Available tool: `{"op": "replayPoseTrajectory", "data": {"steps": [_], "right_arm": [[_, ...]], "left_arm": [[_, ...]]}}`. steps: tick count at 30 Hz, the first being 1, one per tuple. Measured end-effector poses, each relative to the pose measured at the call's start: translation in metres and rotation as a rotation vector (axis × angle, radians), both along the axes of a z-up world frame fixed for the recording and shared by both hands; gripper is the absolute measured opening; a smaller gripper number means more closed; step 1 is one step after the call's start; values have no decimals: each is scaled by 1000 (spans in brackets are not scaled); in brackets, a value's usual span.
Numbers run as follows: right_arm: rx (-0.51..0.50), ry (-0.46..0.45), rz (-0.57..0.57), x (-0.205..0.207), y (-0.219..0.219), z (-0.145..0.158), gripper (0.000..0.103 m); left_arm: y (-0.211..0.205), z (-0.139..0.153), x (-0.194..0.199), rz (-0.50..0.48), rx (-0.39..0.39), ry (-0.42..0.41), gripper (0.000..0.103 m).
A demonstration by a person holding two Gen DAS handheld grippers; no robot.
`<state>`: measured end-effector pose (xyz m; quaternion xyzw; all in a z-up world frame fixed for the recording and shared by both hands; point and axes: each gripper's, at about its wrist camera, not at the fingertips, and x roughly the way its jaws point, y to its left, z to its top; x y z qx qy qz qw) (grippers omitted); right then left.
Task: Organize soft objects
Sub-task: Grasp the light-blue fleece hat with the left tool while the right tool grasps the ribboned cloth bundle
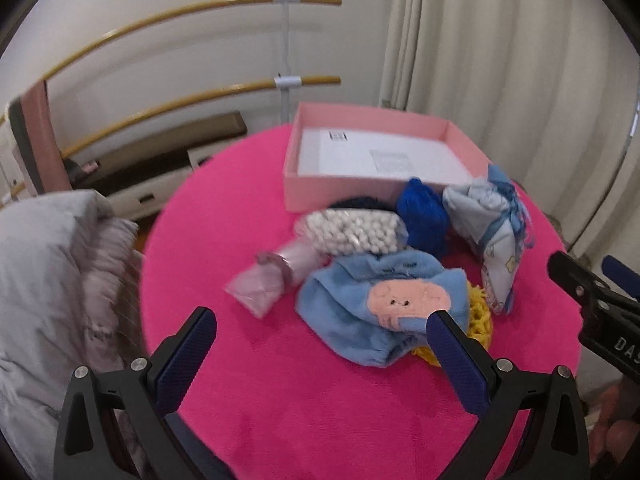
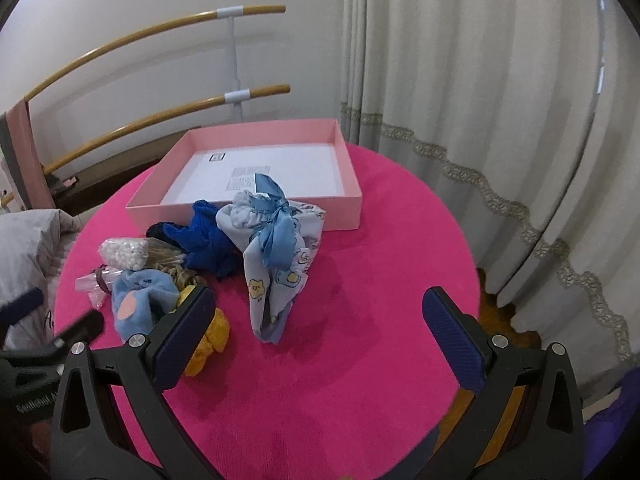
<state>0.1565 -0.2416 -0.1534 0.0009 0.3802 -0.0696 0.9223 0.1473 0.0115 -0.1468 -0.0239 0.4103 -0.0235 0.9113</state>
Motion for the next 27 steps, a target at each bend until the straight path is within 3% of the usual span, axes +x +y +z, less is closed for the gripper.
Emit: {"op": "replayPoseTrajectory", "data": {"steps": [9, 13, 16, 20, 22, 23, 27], "right_arm": [[18, 60, 37, 35, -3, -19, 103], [24, 81, 54, 49, -1, -27, 100], [54, 101, 69, 59, -2, -34, 94], [89, 120, 89, 69, -2, -41, 77], [101, 132, 104, 73, -1, -45, 66], [104, 137, 108, 74, 0, -46, 58], [102, 148, 119, 76, 0, -49, 50]], "left_arm": [[-8, -34, 52, -23, -88, 71, 102], [-1, -51, 67, -30, -167, 106, 85], [6, -56, 72, -42, -192, 114, 72], [11, -57, 75, -67, -198, 105, 51], [13, -58, 76, -73, -191, 101, 47], [15, -58, 75, -73, -193, 97, 47], [8, -60, 78, -67, -154, 86, 59]]}}
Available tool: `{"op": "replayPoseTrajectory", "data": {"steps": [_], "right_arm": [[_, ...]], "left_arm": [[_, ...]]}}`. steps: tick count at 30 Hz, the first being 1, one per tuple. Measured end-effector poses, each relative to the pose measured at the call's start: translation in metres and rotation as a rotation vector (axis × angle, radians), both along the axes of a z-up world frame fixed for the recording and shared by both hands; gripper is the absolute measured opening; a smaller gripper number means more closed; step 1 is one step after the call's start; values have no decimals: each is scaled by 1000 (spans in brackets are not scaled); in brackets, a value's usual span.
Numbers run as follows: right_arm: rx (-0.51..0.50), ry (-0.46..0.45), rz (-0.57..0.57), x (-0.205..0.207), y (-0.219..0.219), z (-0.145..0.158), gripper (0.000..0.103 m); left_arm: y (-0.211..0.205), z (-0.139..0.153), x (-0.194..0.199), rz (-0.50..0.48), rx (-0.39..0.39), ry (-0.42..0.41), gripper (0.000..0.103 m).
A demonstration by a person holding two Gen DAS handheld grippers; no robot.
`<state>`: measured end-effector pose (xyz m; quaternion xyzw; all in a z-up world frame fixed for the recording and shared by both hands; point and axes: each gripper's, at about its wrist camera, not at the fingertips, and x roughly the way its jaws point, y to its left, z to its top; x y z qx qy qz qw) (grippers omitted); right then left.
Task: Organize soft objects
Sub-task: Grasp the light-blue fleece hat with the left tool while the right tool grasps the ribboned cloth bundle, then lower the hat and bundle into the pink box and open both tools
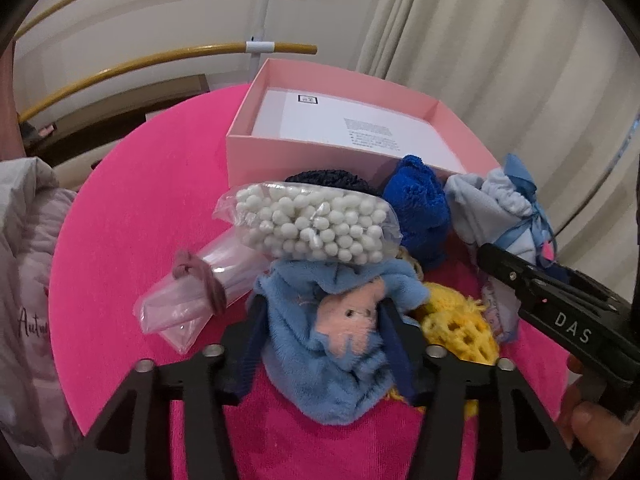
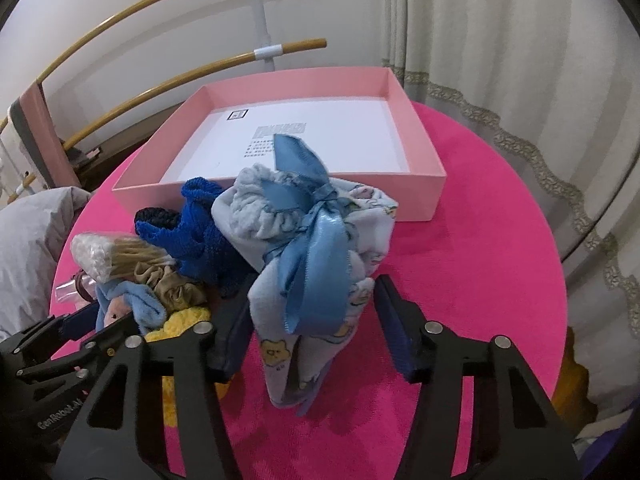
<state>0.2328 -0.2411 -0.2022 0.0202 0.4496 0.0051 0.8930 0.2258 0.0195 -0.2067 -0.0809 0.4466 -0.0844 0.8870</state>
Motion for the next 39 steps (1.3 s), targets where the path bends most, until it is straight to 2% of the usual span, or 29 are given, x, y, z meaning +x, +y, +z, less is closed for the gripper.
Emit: {"op": "replayPoseTrajectory", "data": {"steps": [1, 3, 4, 10, 13, 17, 21, 22, 24, 25, 26, 28, 30, 32, 34, 39], "right_arm": [[5, 0, 5, 0, 0, 0, 44], [12, -3, 9, -2, -2, 0, 43], [17, -6, 12, -4, -1, 0, 42], [49, -18, -1, -20, -10, 6, 41], [60, -28, -8, -30, -12, 12, 41], [63, -37, -10, -36, -13, 17, 40], [60, -29, -9, -36, -11, 15, 40], [56, -22, -8, -35, -11, 14, 40], [51, -8, -11, -33, -11, 11, 43], [47, 1, -17, -31, -11, 9, 45], [48, 6, -21, -29, -11, 7, 49], [43, 16, -21, -23, -11, 3, 53], [41, 12, -19, -21, -11, 2, 50], [40, 11, -9, -19, -10, 1, 42], [45, -1, 2, -23, -9, 3, 40], [66, -33, 11, -35, -10, 16, 39]], "left_arm": [[-3, -2, 2, -4, 5, 0, 58], [-8, -3, 5, -19, 16, -6, 54], [-7, -3, 5, -25, 10, -6, 48], [0, 4, -7, -56, -11, 0, 23], [10, 16, -19, -74, -15, -13, 18], [17, 29, -33, -82, -1, -43, 17], [18, 29, -39, -69, 2, -35, 17], [15, 27, -36, -66, 17, -32, 20], [8, 21, -26, -65, 50, -11, 33], [6, 17, -22, -55, 63, -5, 46], [4, 15, -19, -47, 67, -3, 53], [2, 10, -14, -46, 54, 3, 51], [1, 7, -10, -48, 38, 10, 39], [1, 8, -11, -50, 35, 10, 26], [4, 12, -15, -58, 19, 3, 18], [17, 30, -35, -77, -10, -34, 16]]}}
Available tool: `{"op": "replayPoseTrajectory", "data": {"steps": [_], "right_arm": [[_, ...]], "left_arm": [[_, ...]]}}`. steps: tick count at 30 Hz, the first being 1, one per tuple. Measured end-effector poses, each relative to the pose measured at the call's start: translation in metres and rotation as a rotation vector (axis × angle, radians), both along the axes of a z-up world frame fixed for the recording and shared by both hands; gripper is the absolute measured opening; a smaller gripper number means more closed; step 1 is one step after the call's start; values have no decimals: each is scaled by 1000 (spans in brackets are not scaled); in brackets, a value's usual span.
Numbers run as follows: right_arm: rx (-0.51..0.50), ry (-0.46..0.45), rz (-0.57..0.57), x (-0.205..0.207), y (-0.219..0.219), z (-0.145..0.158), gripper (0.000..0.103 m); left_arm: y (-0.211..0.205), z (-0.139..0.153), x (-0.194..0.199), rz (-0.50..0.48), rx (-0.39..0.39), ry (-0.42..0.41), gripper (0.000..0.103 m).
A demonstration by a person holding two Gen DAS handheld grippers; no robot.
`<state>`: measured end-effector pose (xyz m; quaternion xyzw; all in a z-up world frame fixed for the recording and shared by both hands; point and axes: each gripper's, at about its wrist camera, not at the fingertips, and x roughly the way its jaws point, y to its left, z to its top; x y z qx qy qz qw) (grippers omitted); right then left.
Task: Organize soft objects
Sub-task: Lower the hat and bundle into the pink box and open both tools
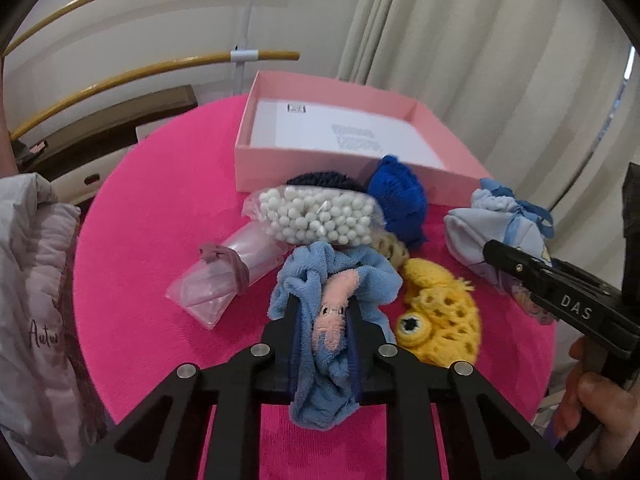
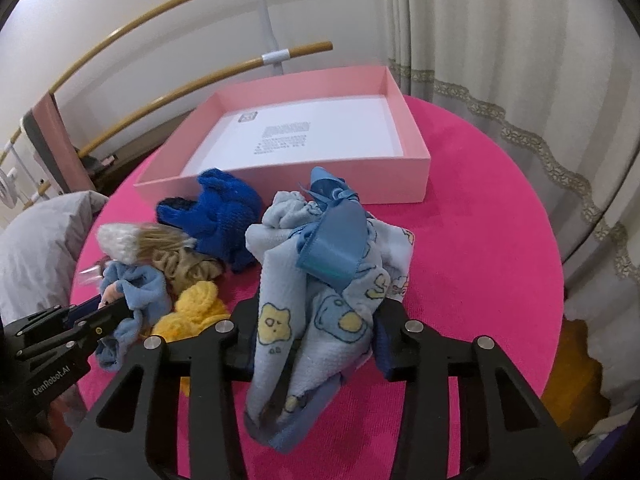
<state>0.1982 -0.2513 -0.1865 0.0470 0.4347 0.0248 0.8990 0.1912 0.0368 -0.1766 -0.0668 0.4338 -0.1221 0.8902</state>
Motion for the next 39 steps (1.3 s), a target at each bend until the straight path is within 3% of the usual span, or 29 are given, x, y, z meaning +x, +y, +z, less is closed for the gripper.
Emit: {"op": "replayPoseTrajectory", "data": {"steps": [9, 16, 23, 29, 39], "right_arm": [[4, -69, 17, -16, 5, 36, 39], [-15, -138, 42, -5, 14, 72, 39], [-25, -177, 46, 28, 17, 94, 39], [-26, -183, 28, 72, 10, 103, 39], [-32, -84, 12, 161, 3, 71, 39]], "left_arm": [[14, 47, -30, 7, 4, -89, 16], [17, 89, -20, 31, 48, -179, 16], [8, 112, 20, 33, 71, -225, 16], [-11, 111, 66, 32, 113, -231, 16], [-67, 94, 174, 38, 165, -177, 16]]}}
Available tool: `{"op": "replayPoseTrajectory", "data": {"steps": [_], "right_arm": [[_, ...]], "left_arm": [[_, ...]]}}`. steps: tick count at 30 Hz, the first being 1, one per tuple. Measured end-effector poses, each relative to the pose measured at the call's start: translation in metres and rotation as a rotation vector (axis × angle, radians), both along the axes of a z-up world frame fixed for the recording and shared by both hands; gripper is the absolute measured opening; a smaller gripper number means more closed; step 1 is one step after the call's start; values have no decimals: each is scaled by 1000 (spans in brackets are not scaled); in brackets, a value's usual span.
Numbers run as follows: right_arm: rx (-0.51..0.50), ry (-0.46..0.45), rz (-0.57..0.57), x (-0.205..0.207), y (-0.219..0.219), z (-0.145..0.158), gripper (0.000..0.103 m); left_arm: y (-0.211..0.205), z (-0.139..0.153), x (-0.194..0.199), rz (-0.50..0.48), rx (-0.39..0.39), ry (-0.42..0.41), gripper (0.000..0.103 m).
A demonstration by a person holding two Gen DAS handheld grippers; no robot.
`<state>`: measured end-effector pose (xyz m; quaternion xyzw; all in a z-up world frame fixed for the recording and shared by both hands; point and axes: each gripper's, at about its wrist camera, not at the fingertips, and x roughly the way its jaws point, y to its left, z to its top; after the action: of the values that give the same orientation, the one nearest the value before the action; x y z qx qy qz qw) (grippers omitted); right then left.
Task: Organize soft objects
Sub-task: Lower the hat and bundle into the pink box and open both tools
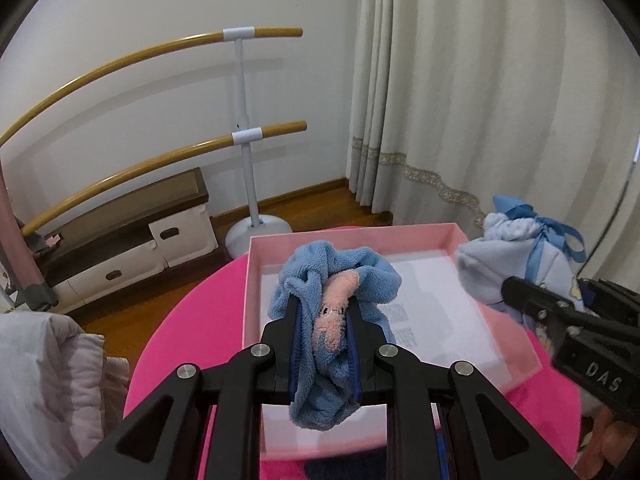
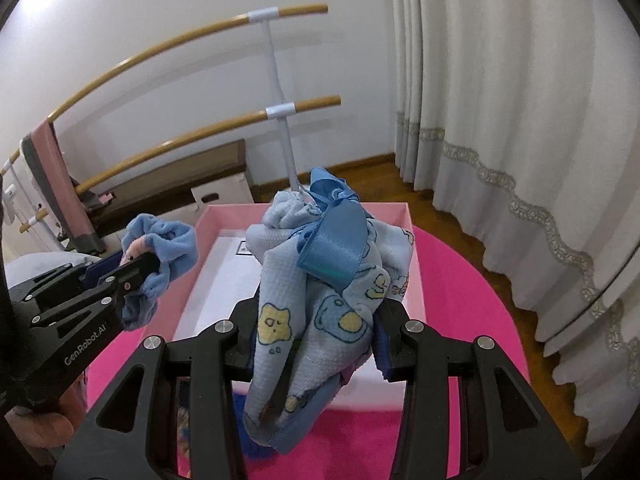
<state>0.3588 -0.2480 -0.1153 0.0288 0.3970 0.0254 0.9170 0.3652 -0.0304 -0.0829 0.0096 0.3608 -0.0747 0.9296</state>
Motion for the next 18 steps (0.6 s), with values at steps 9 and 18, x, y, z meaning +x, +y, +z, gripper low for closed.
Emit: {"op": "replayPoseTrajectory", "data": {"steps": [9, 18], "right_arm": [[-17, 108, -4, 58, 0, -40, 39], [-31, 162, -8, 77, -3, -58, 45]], "left_arm": [[-27, -29, 116, 3, 4, 86, 16], [-18, -46, 178, 2, 2, 153, 40]]}}
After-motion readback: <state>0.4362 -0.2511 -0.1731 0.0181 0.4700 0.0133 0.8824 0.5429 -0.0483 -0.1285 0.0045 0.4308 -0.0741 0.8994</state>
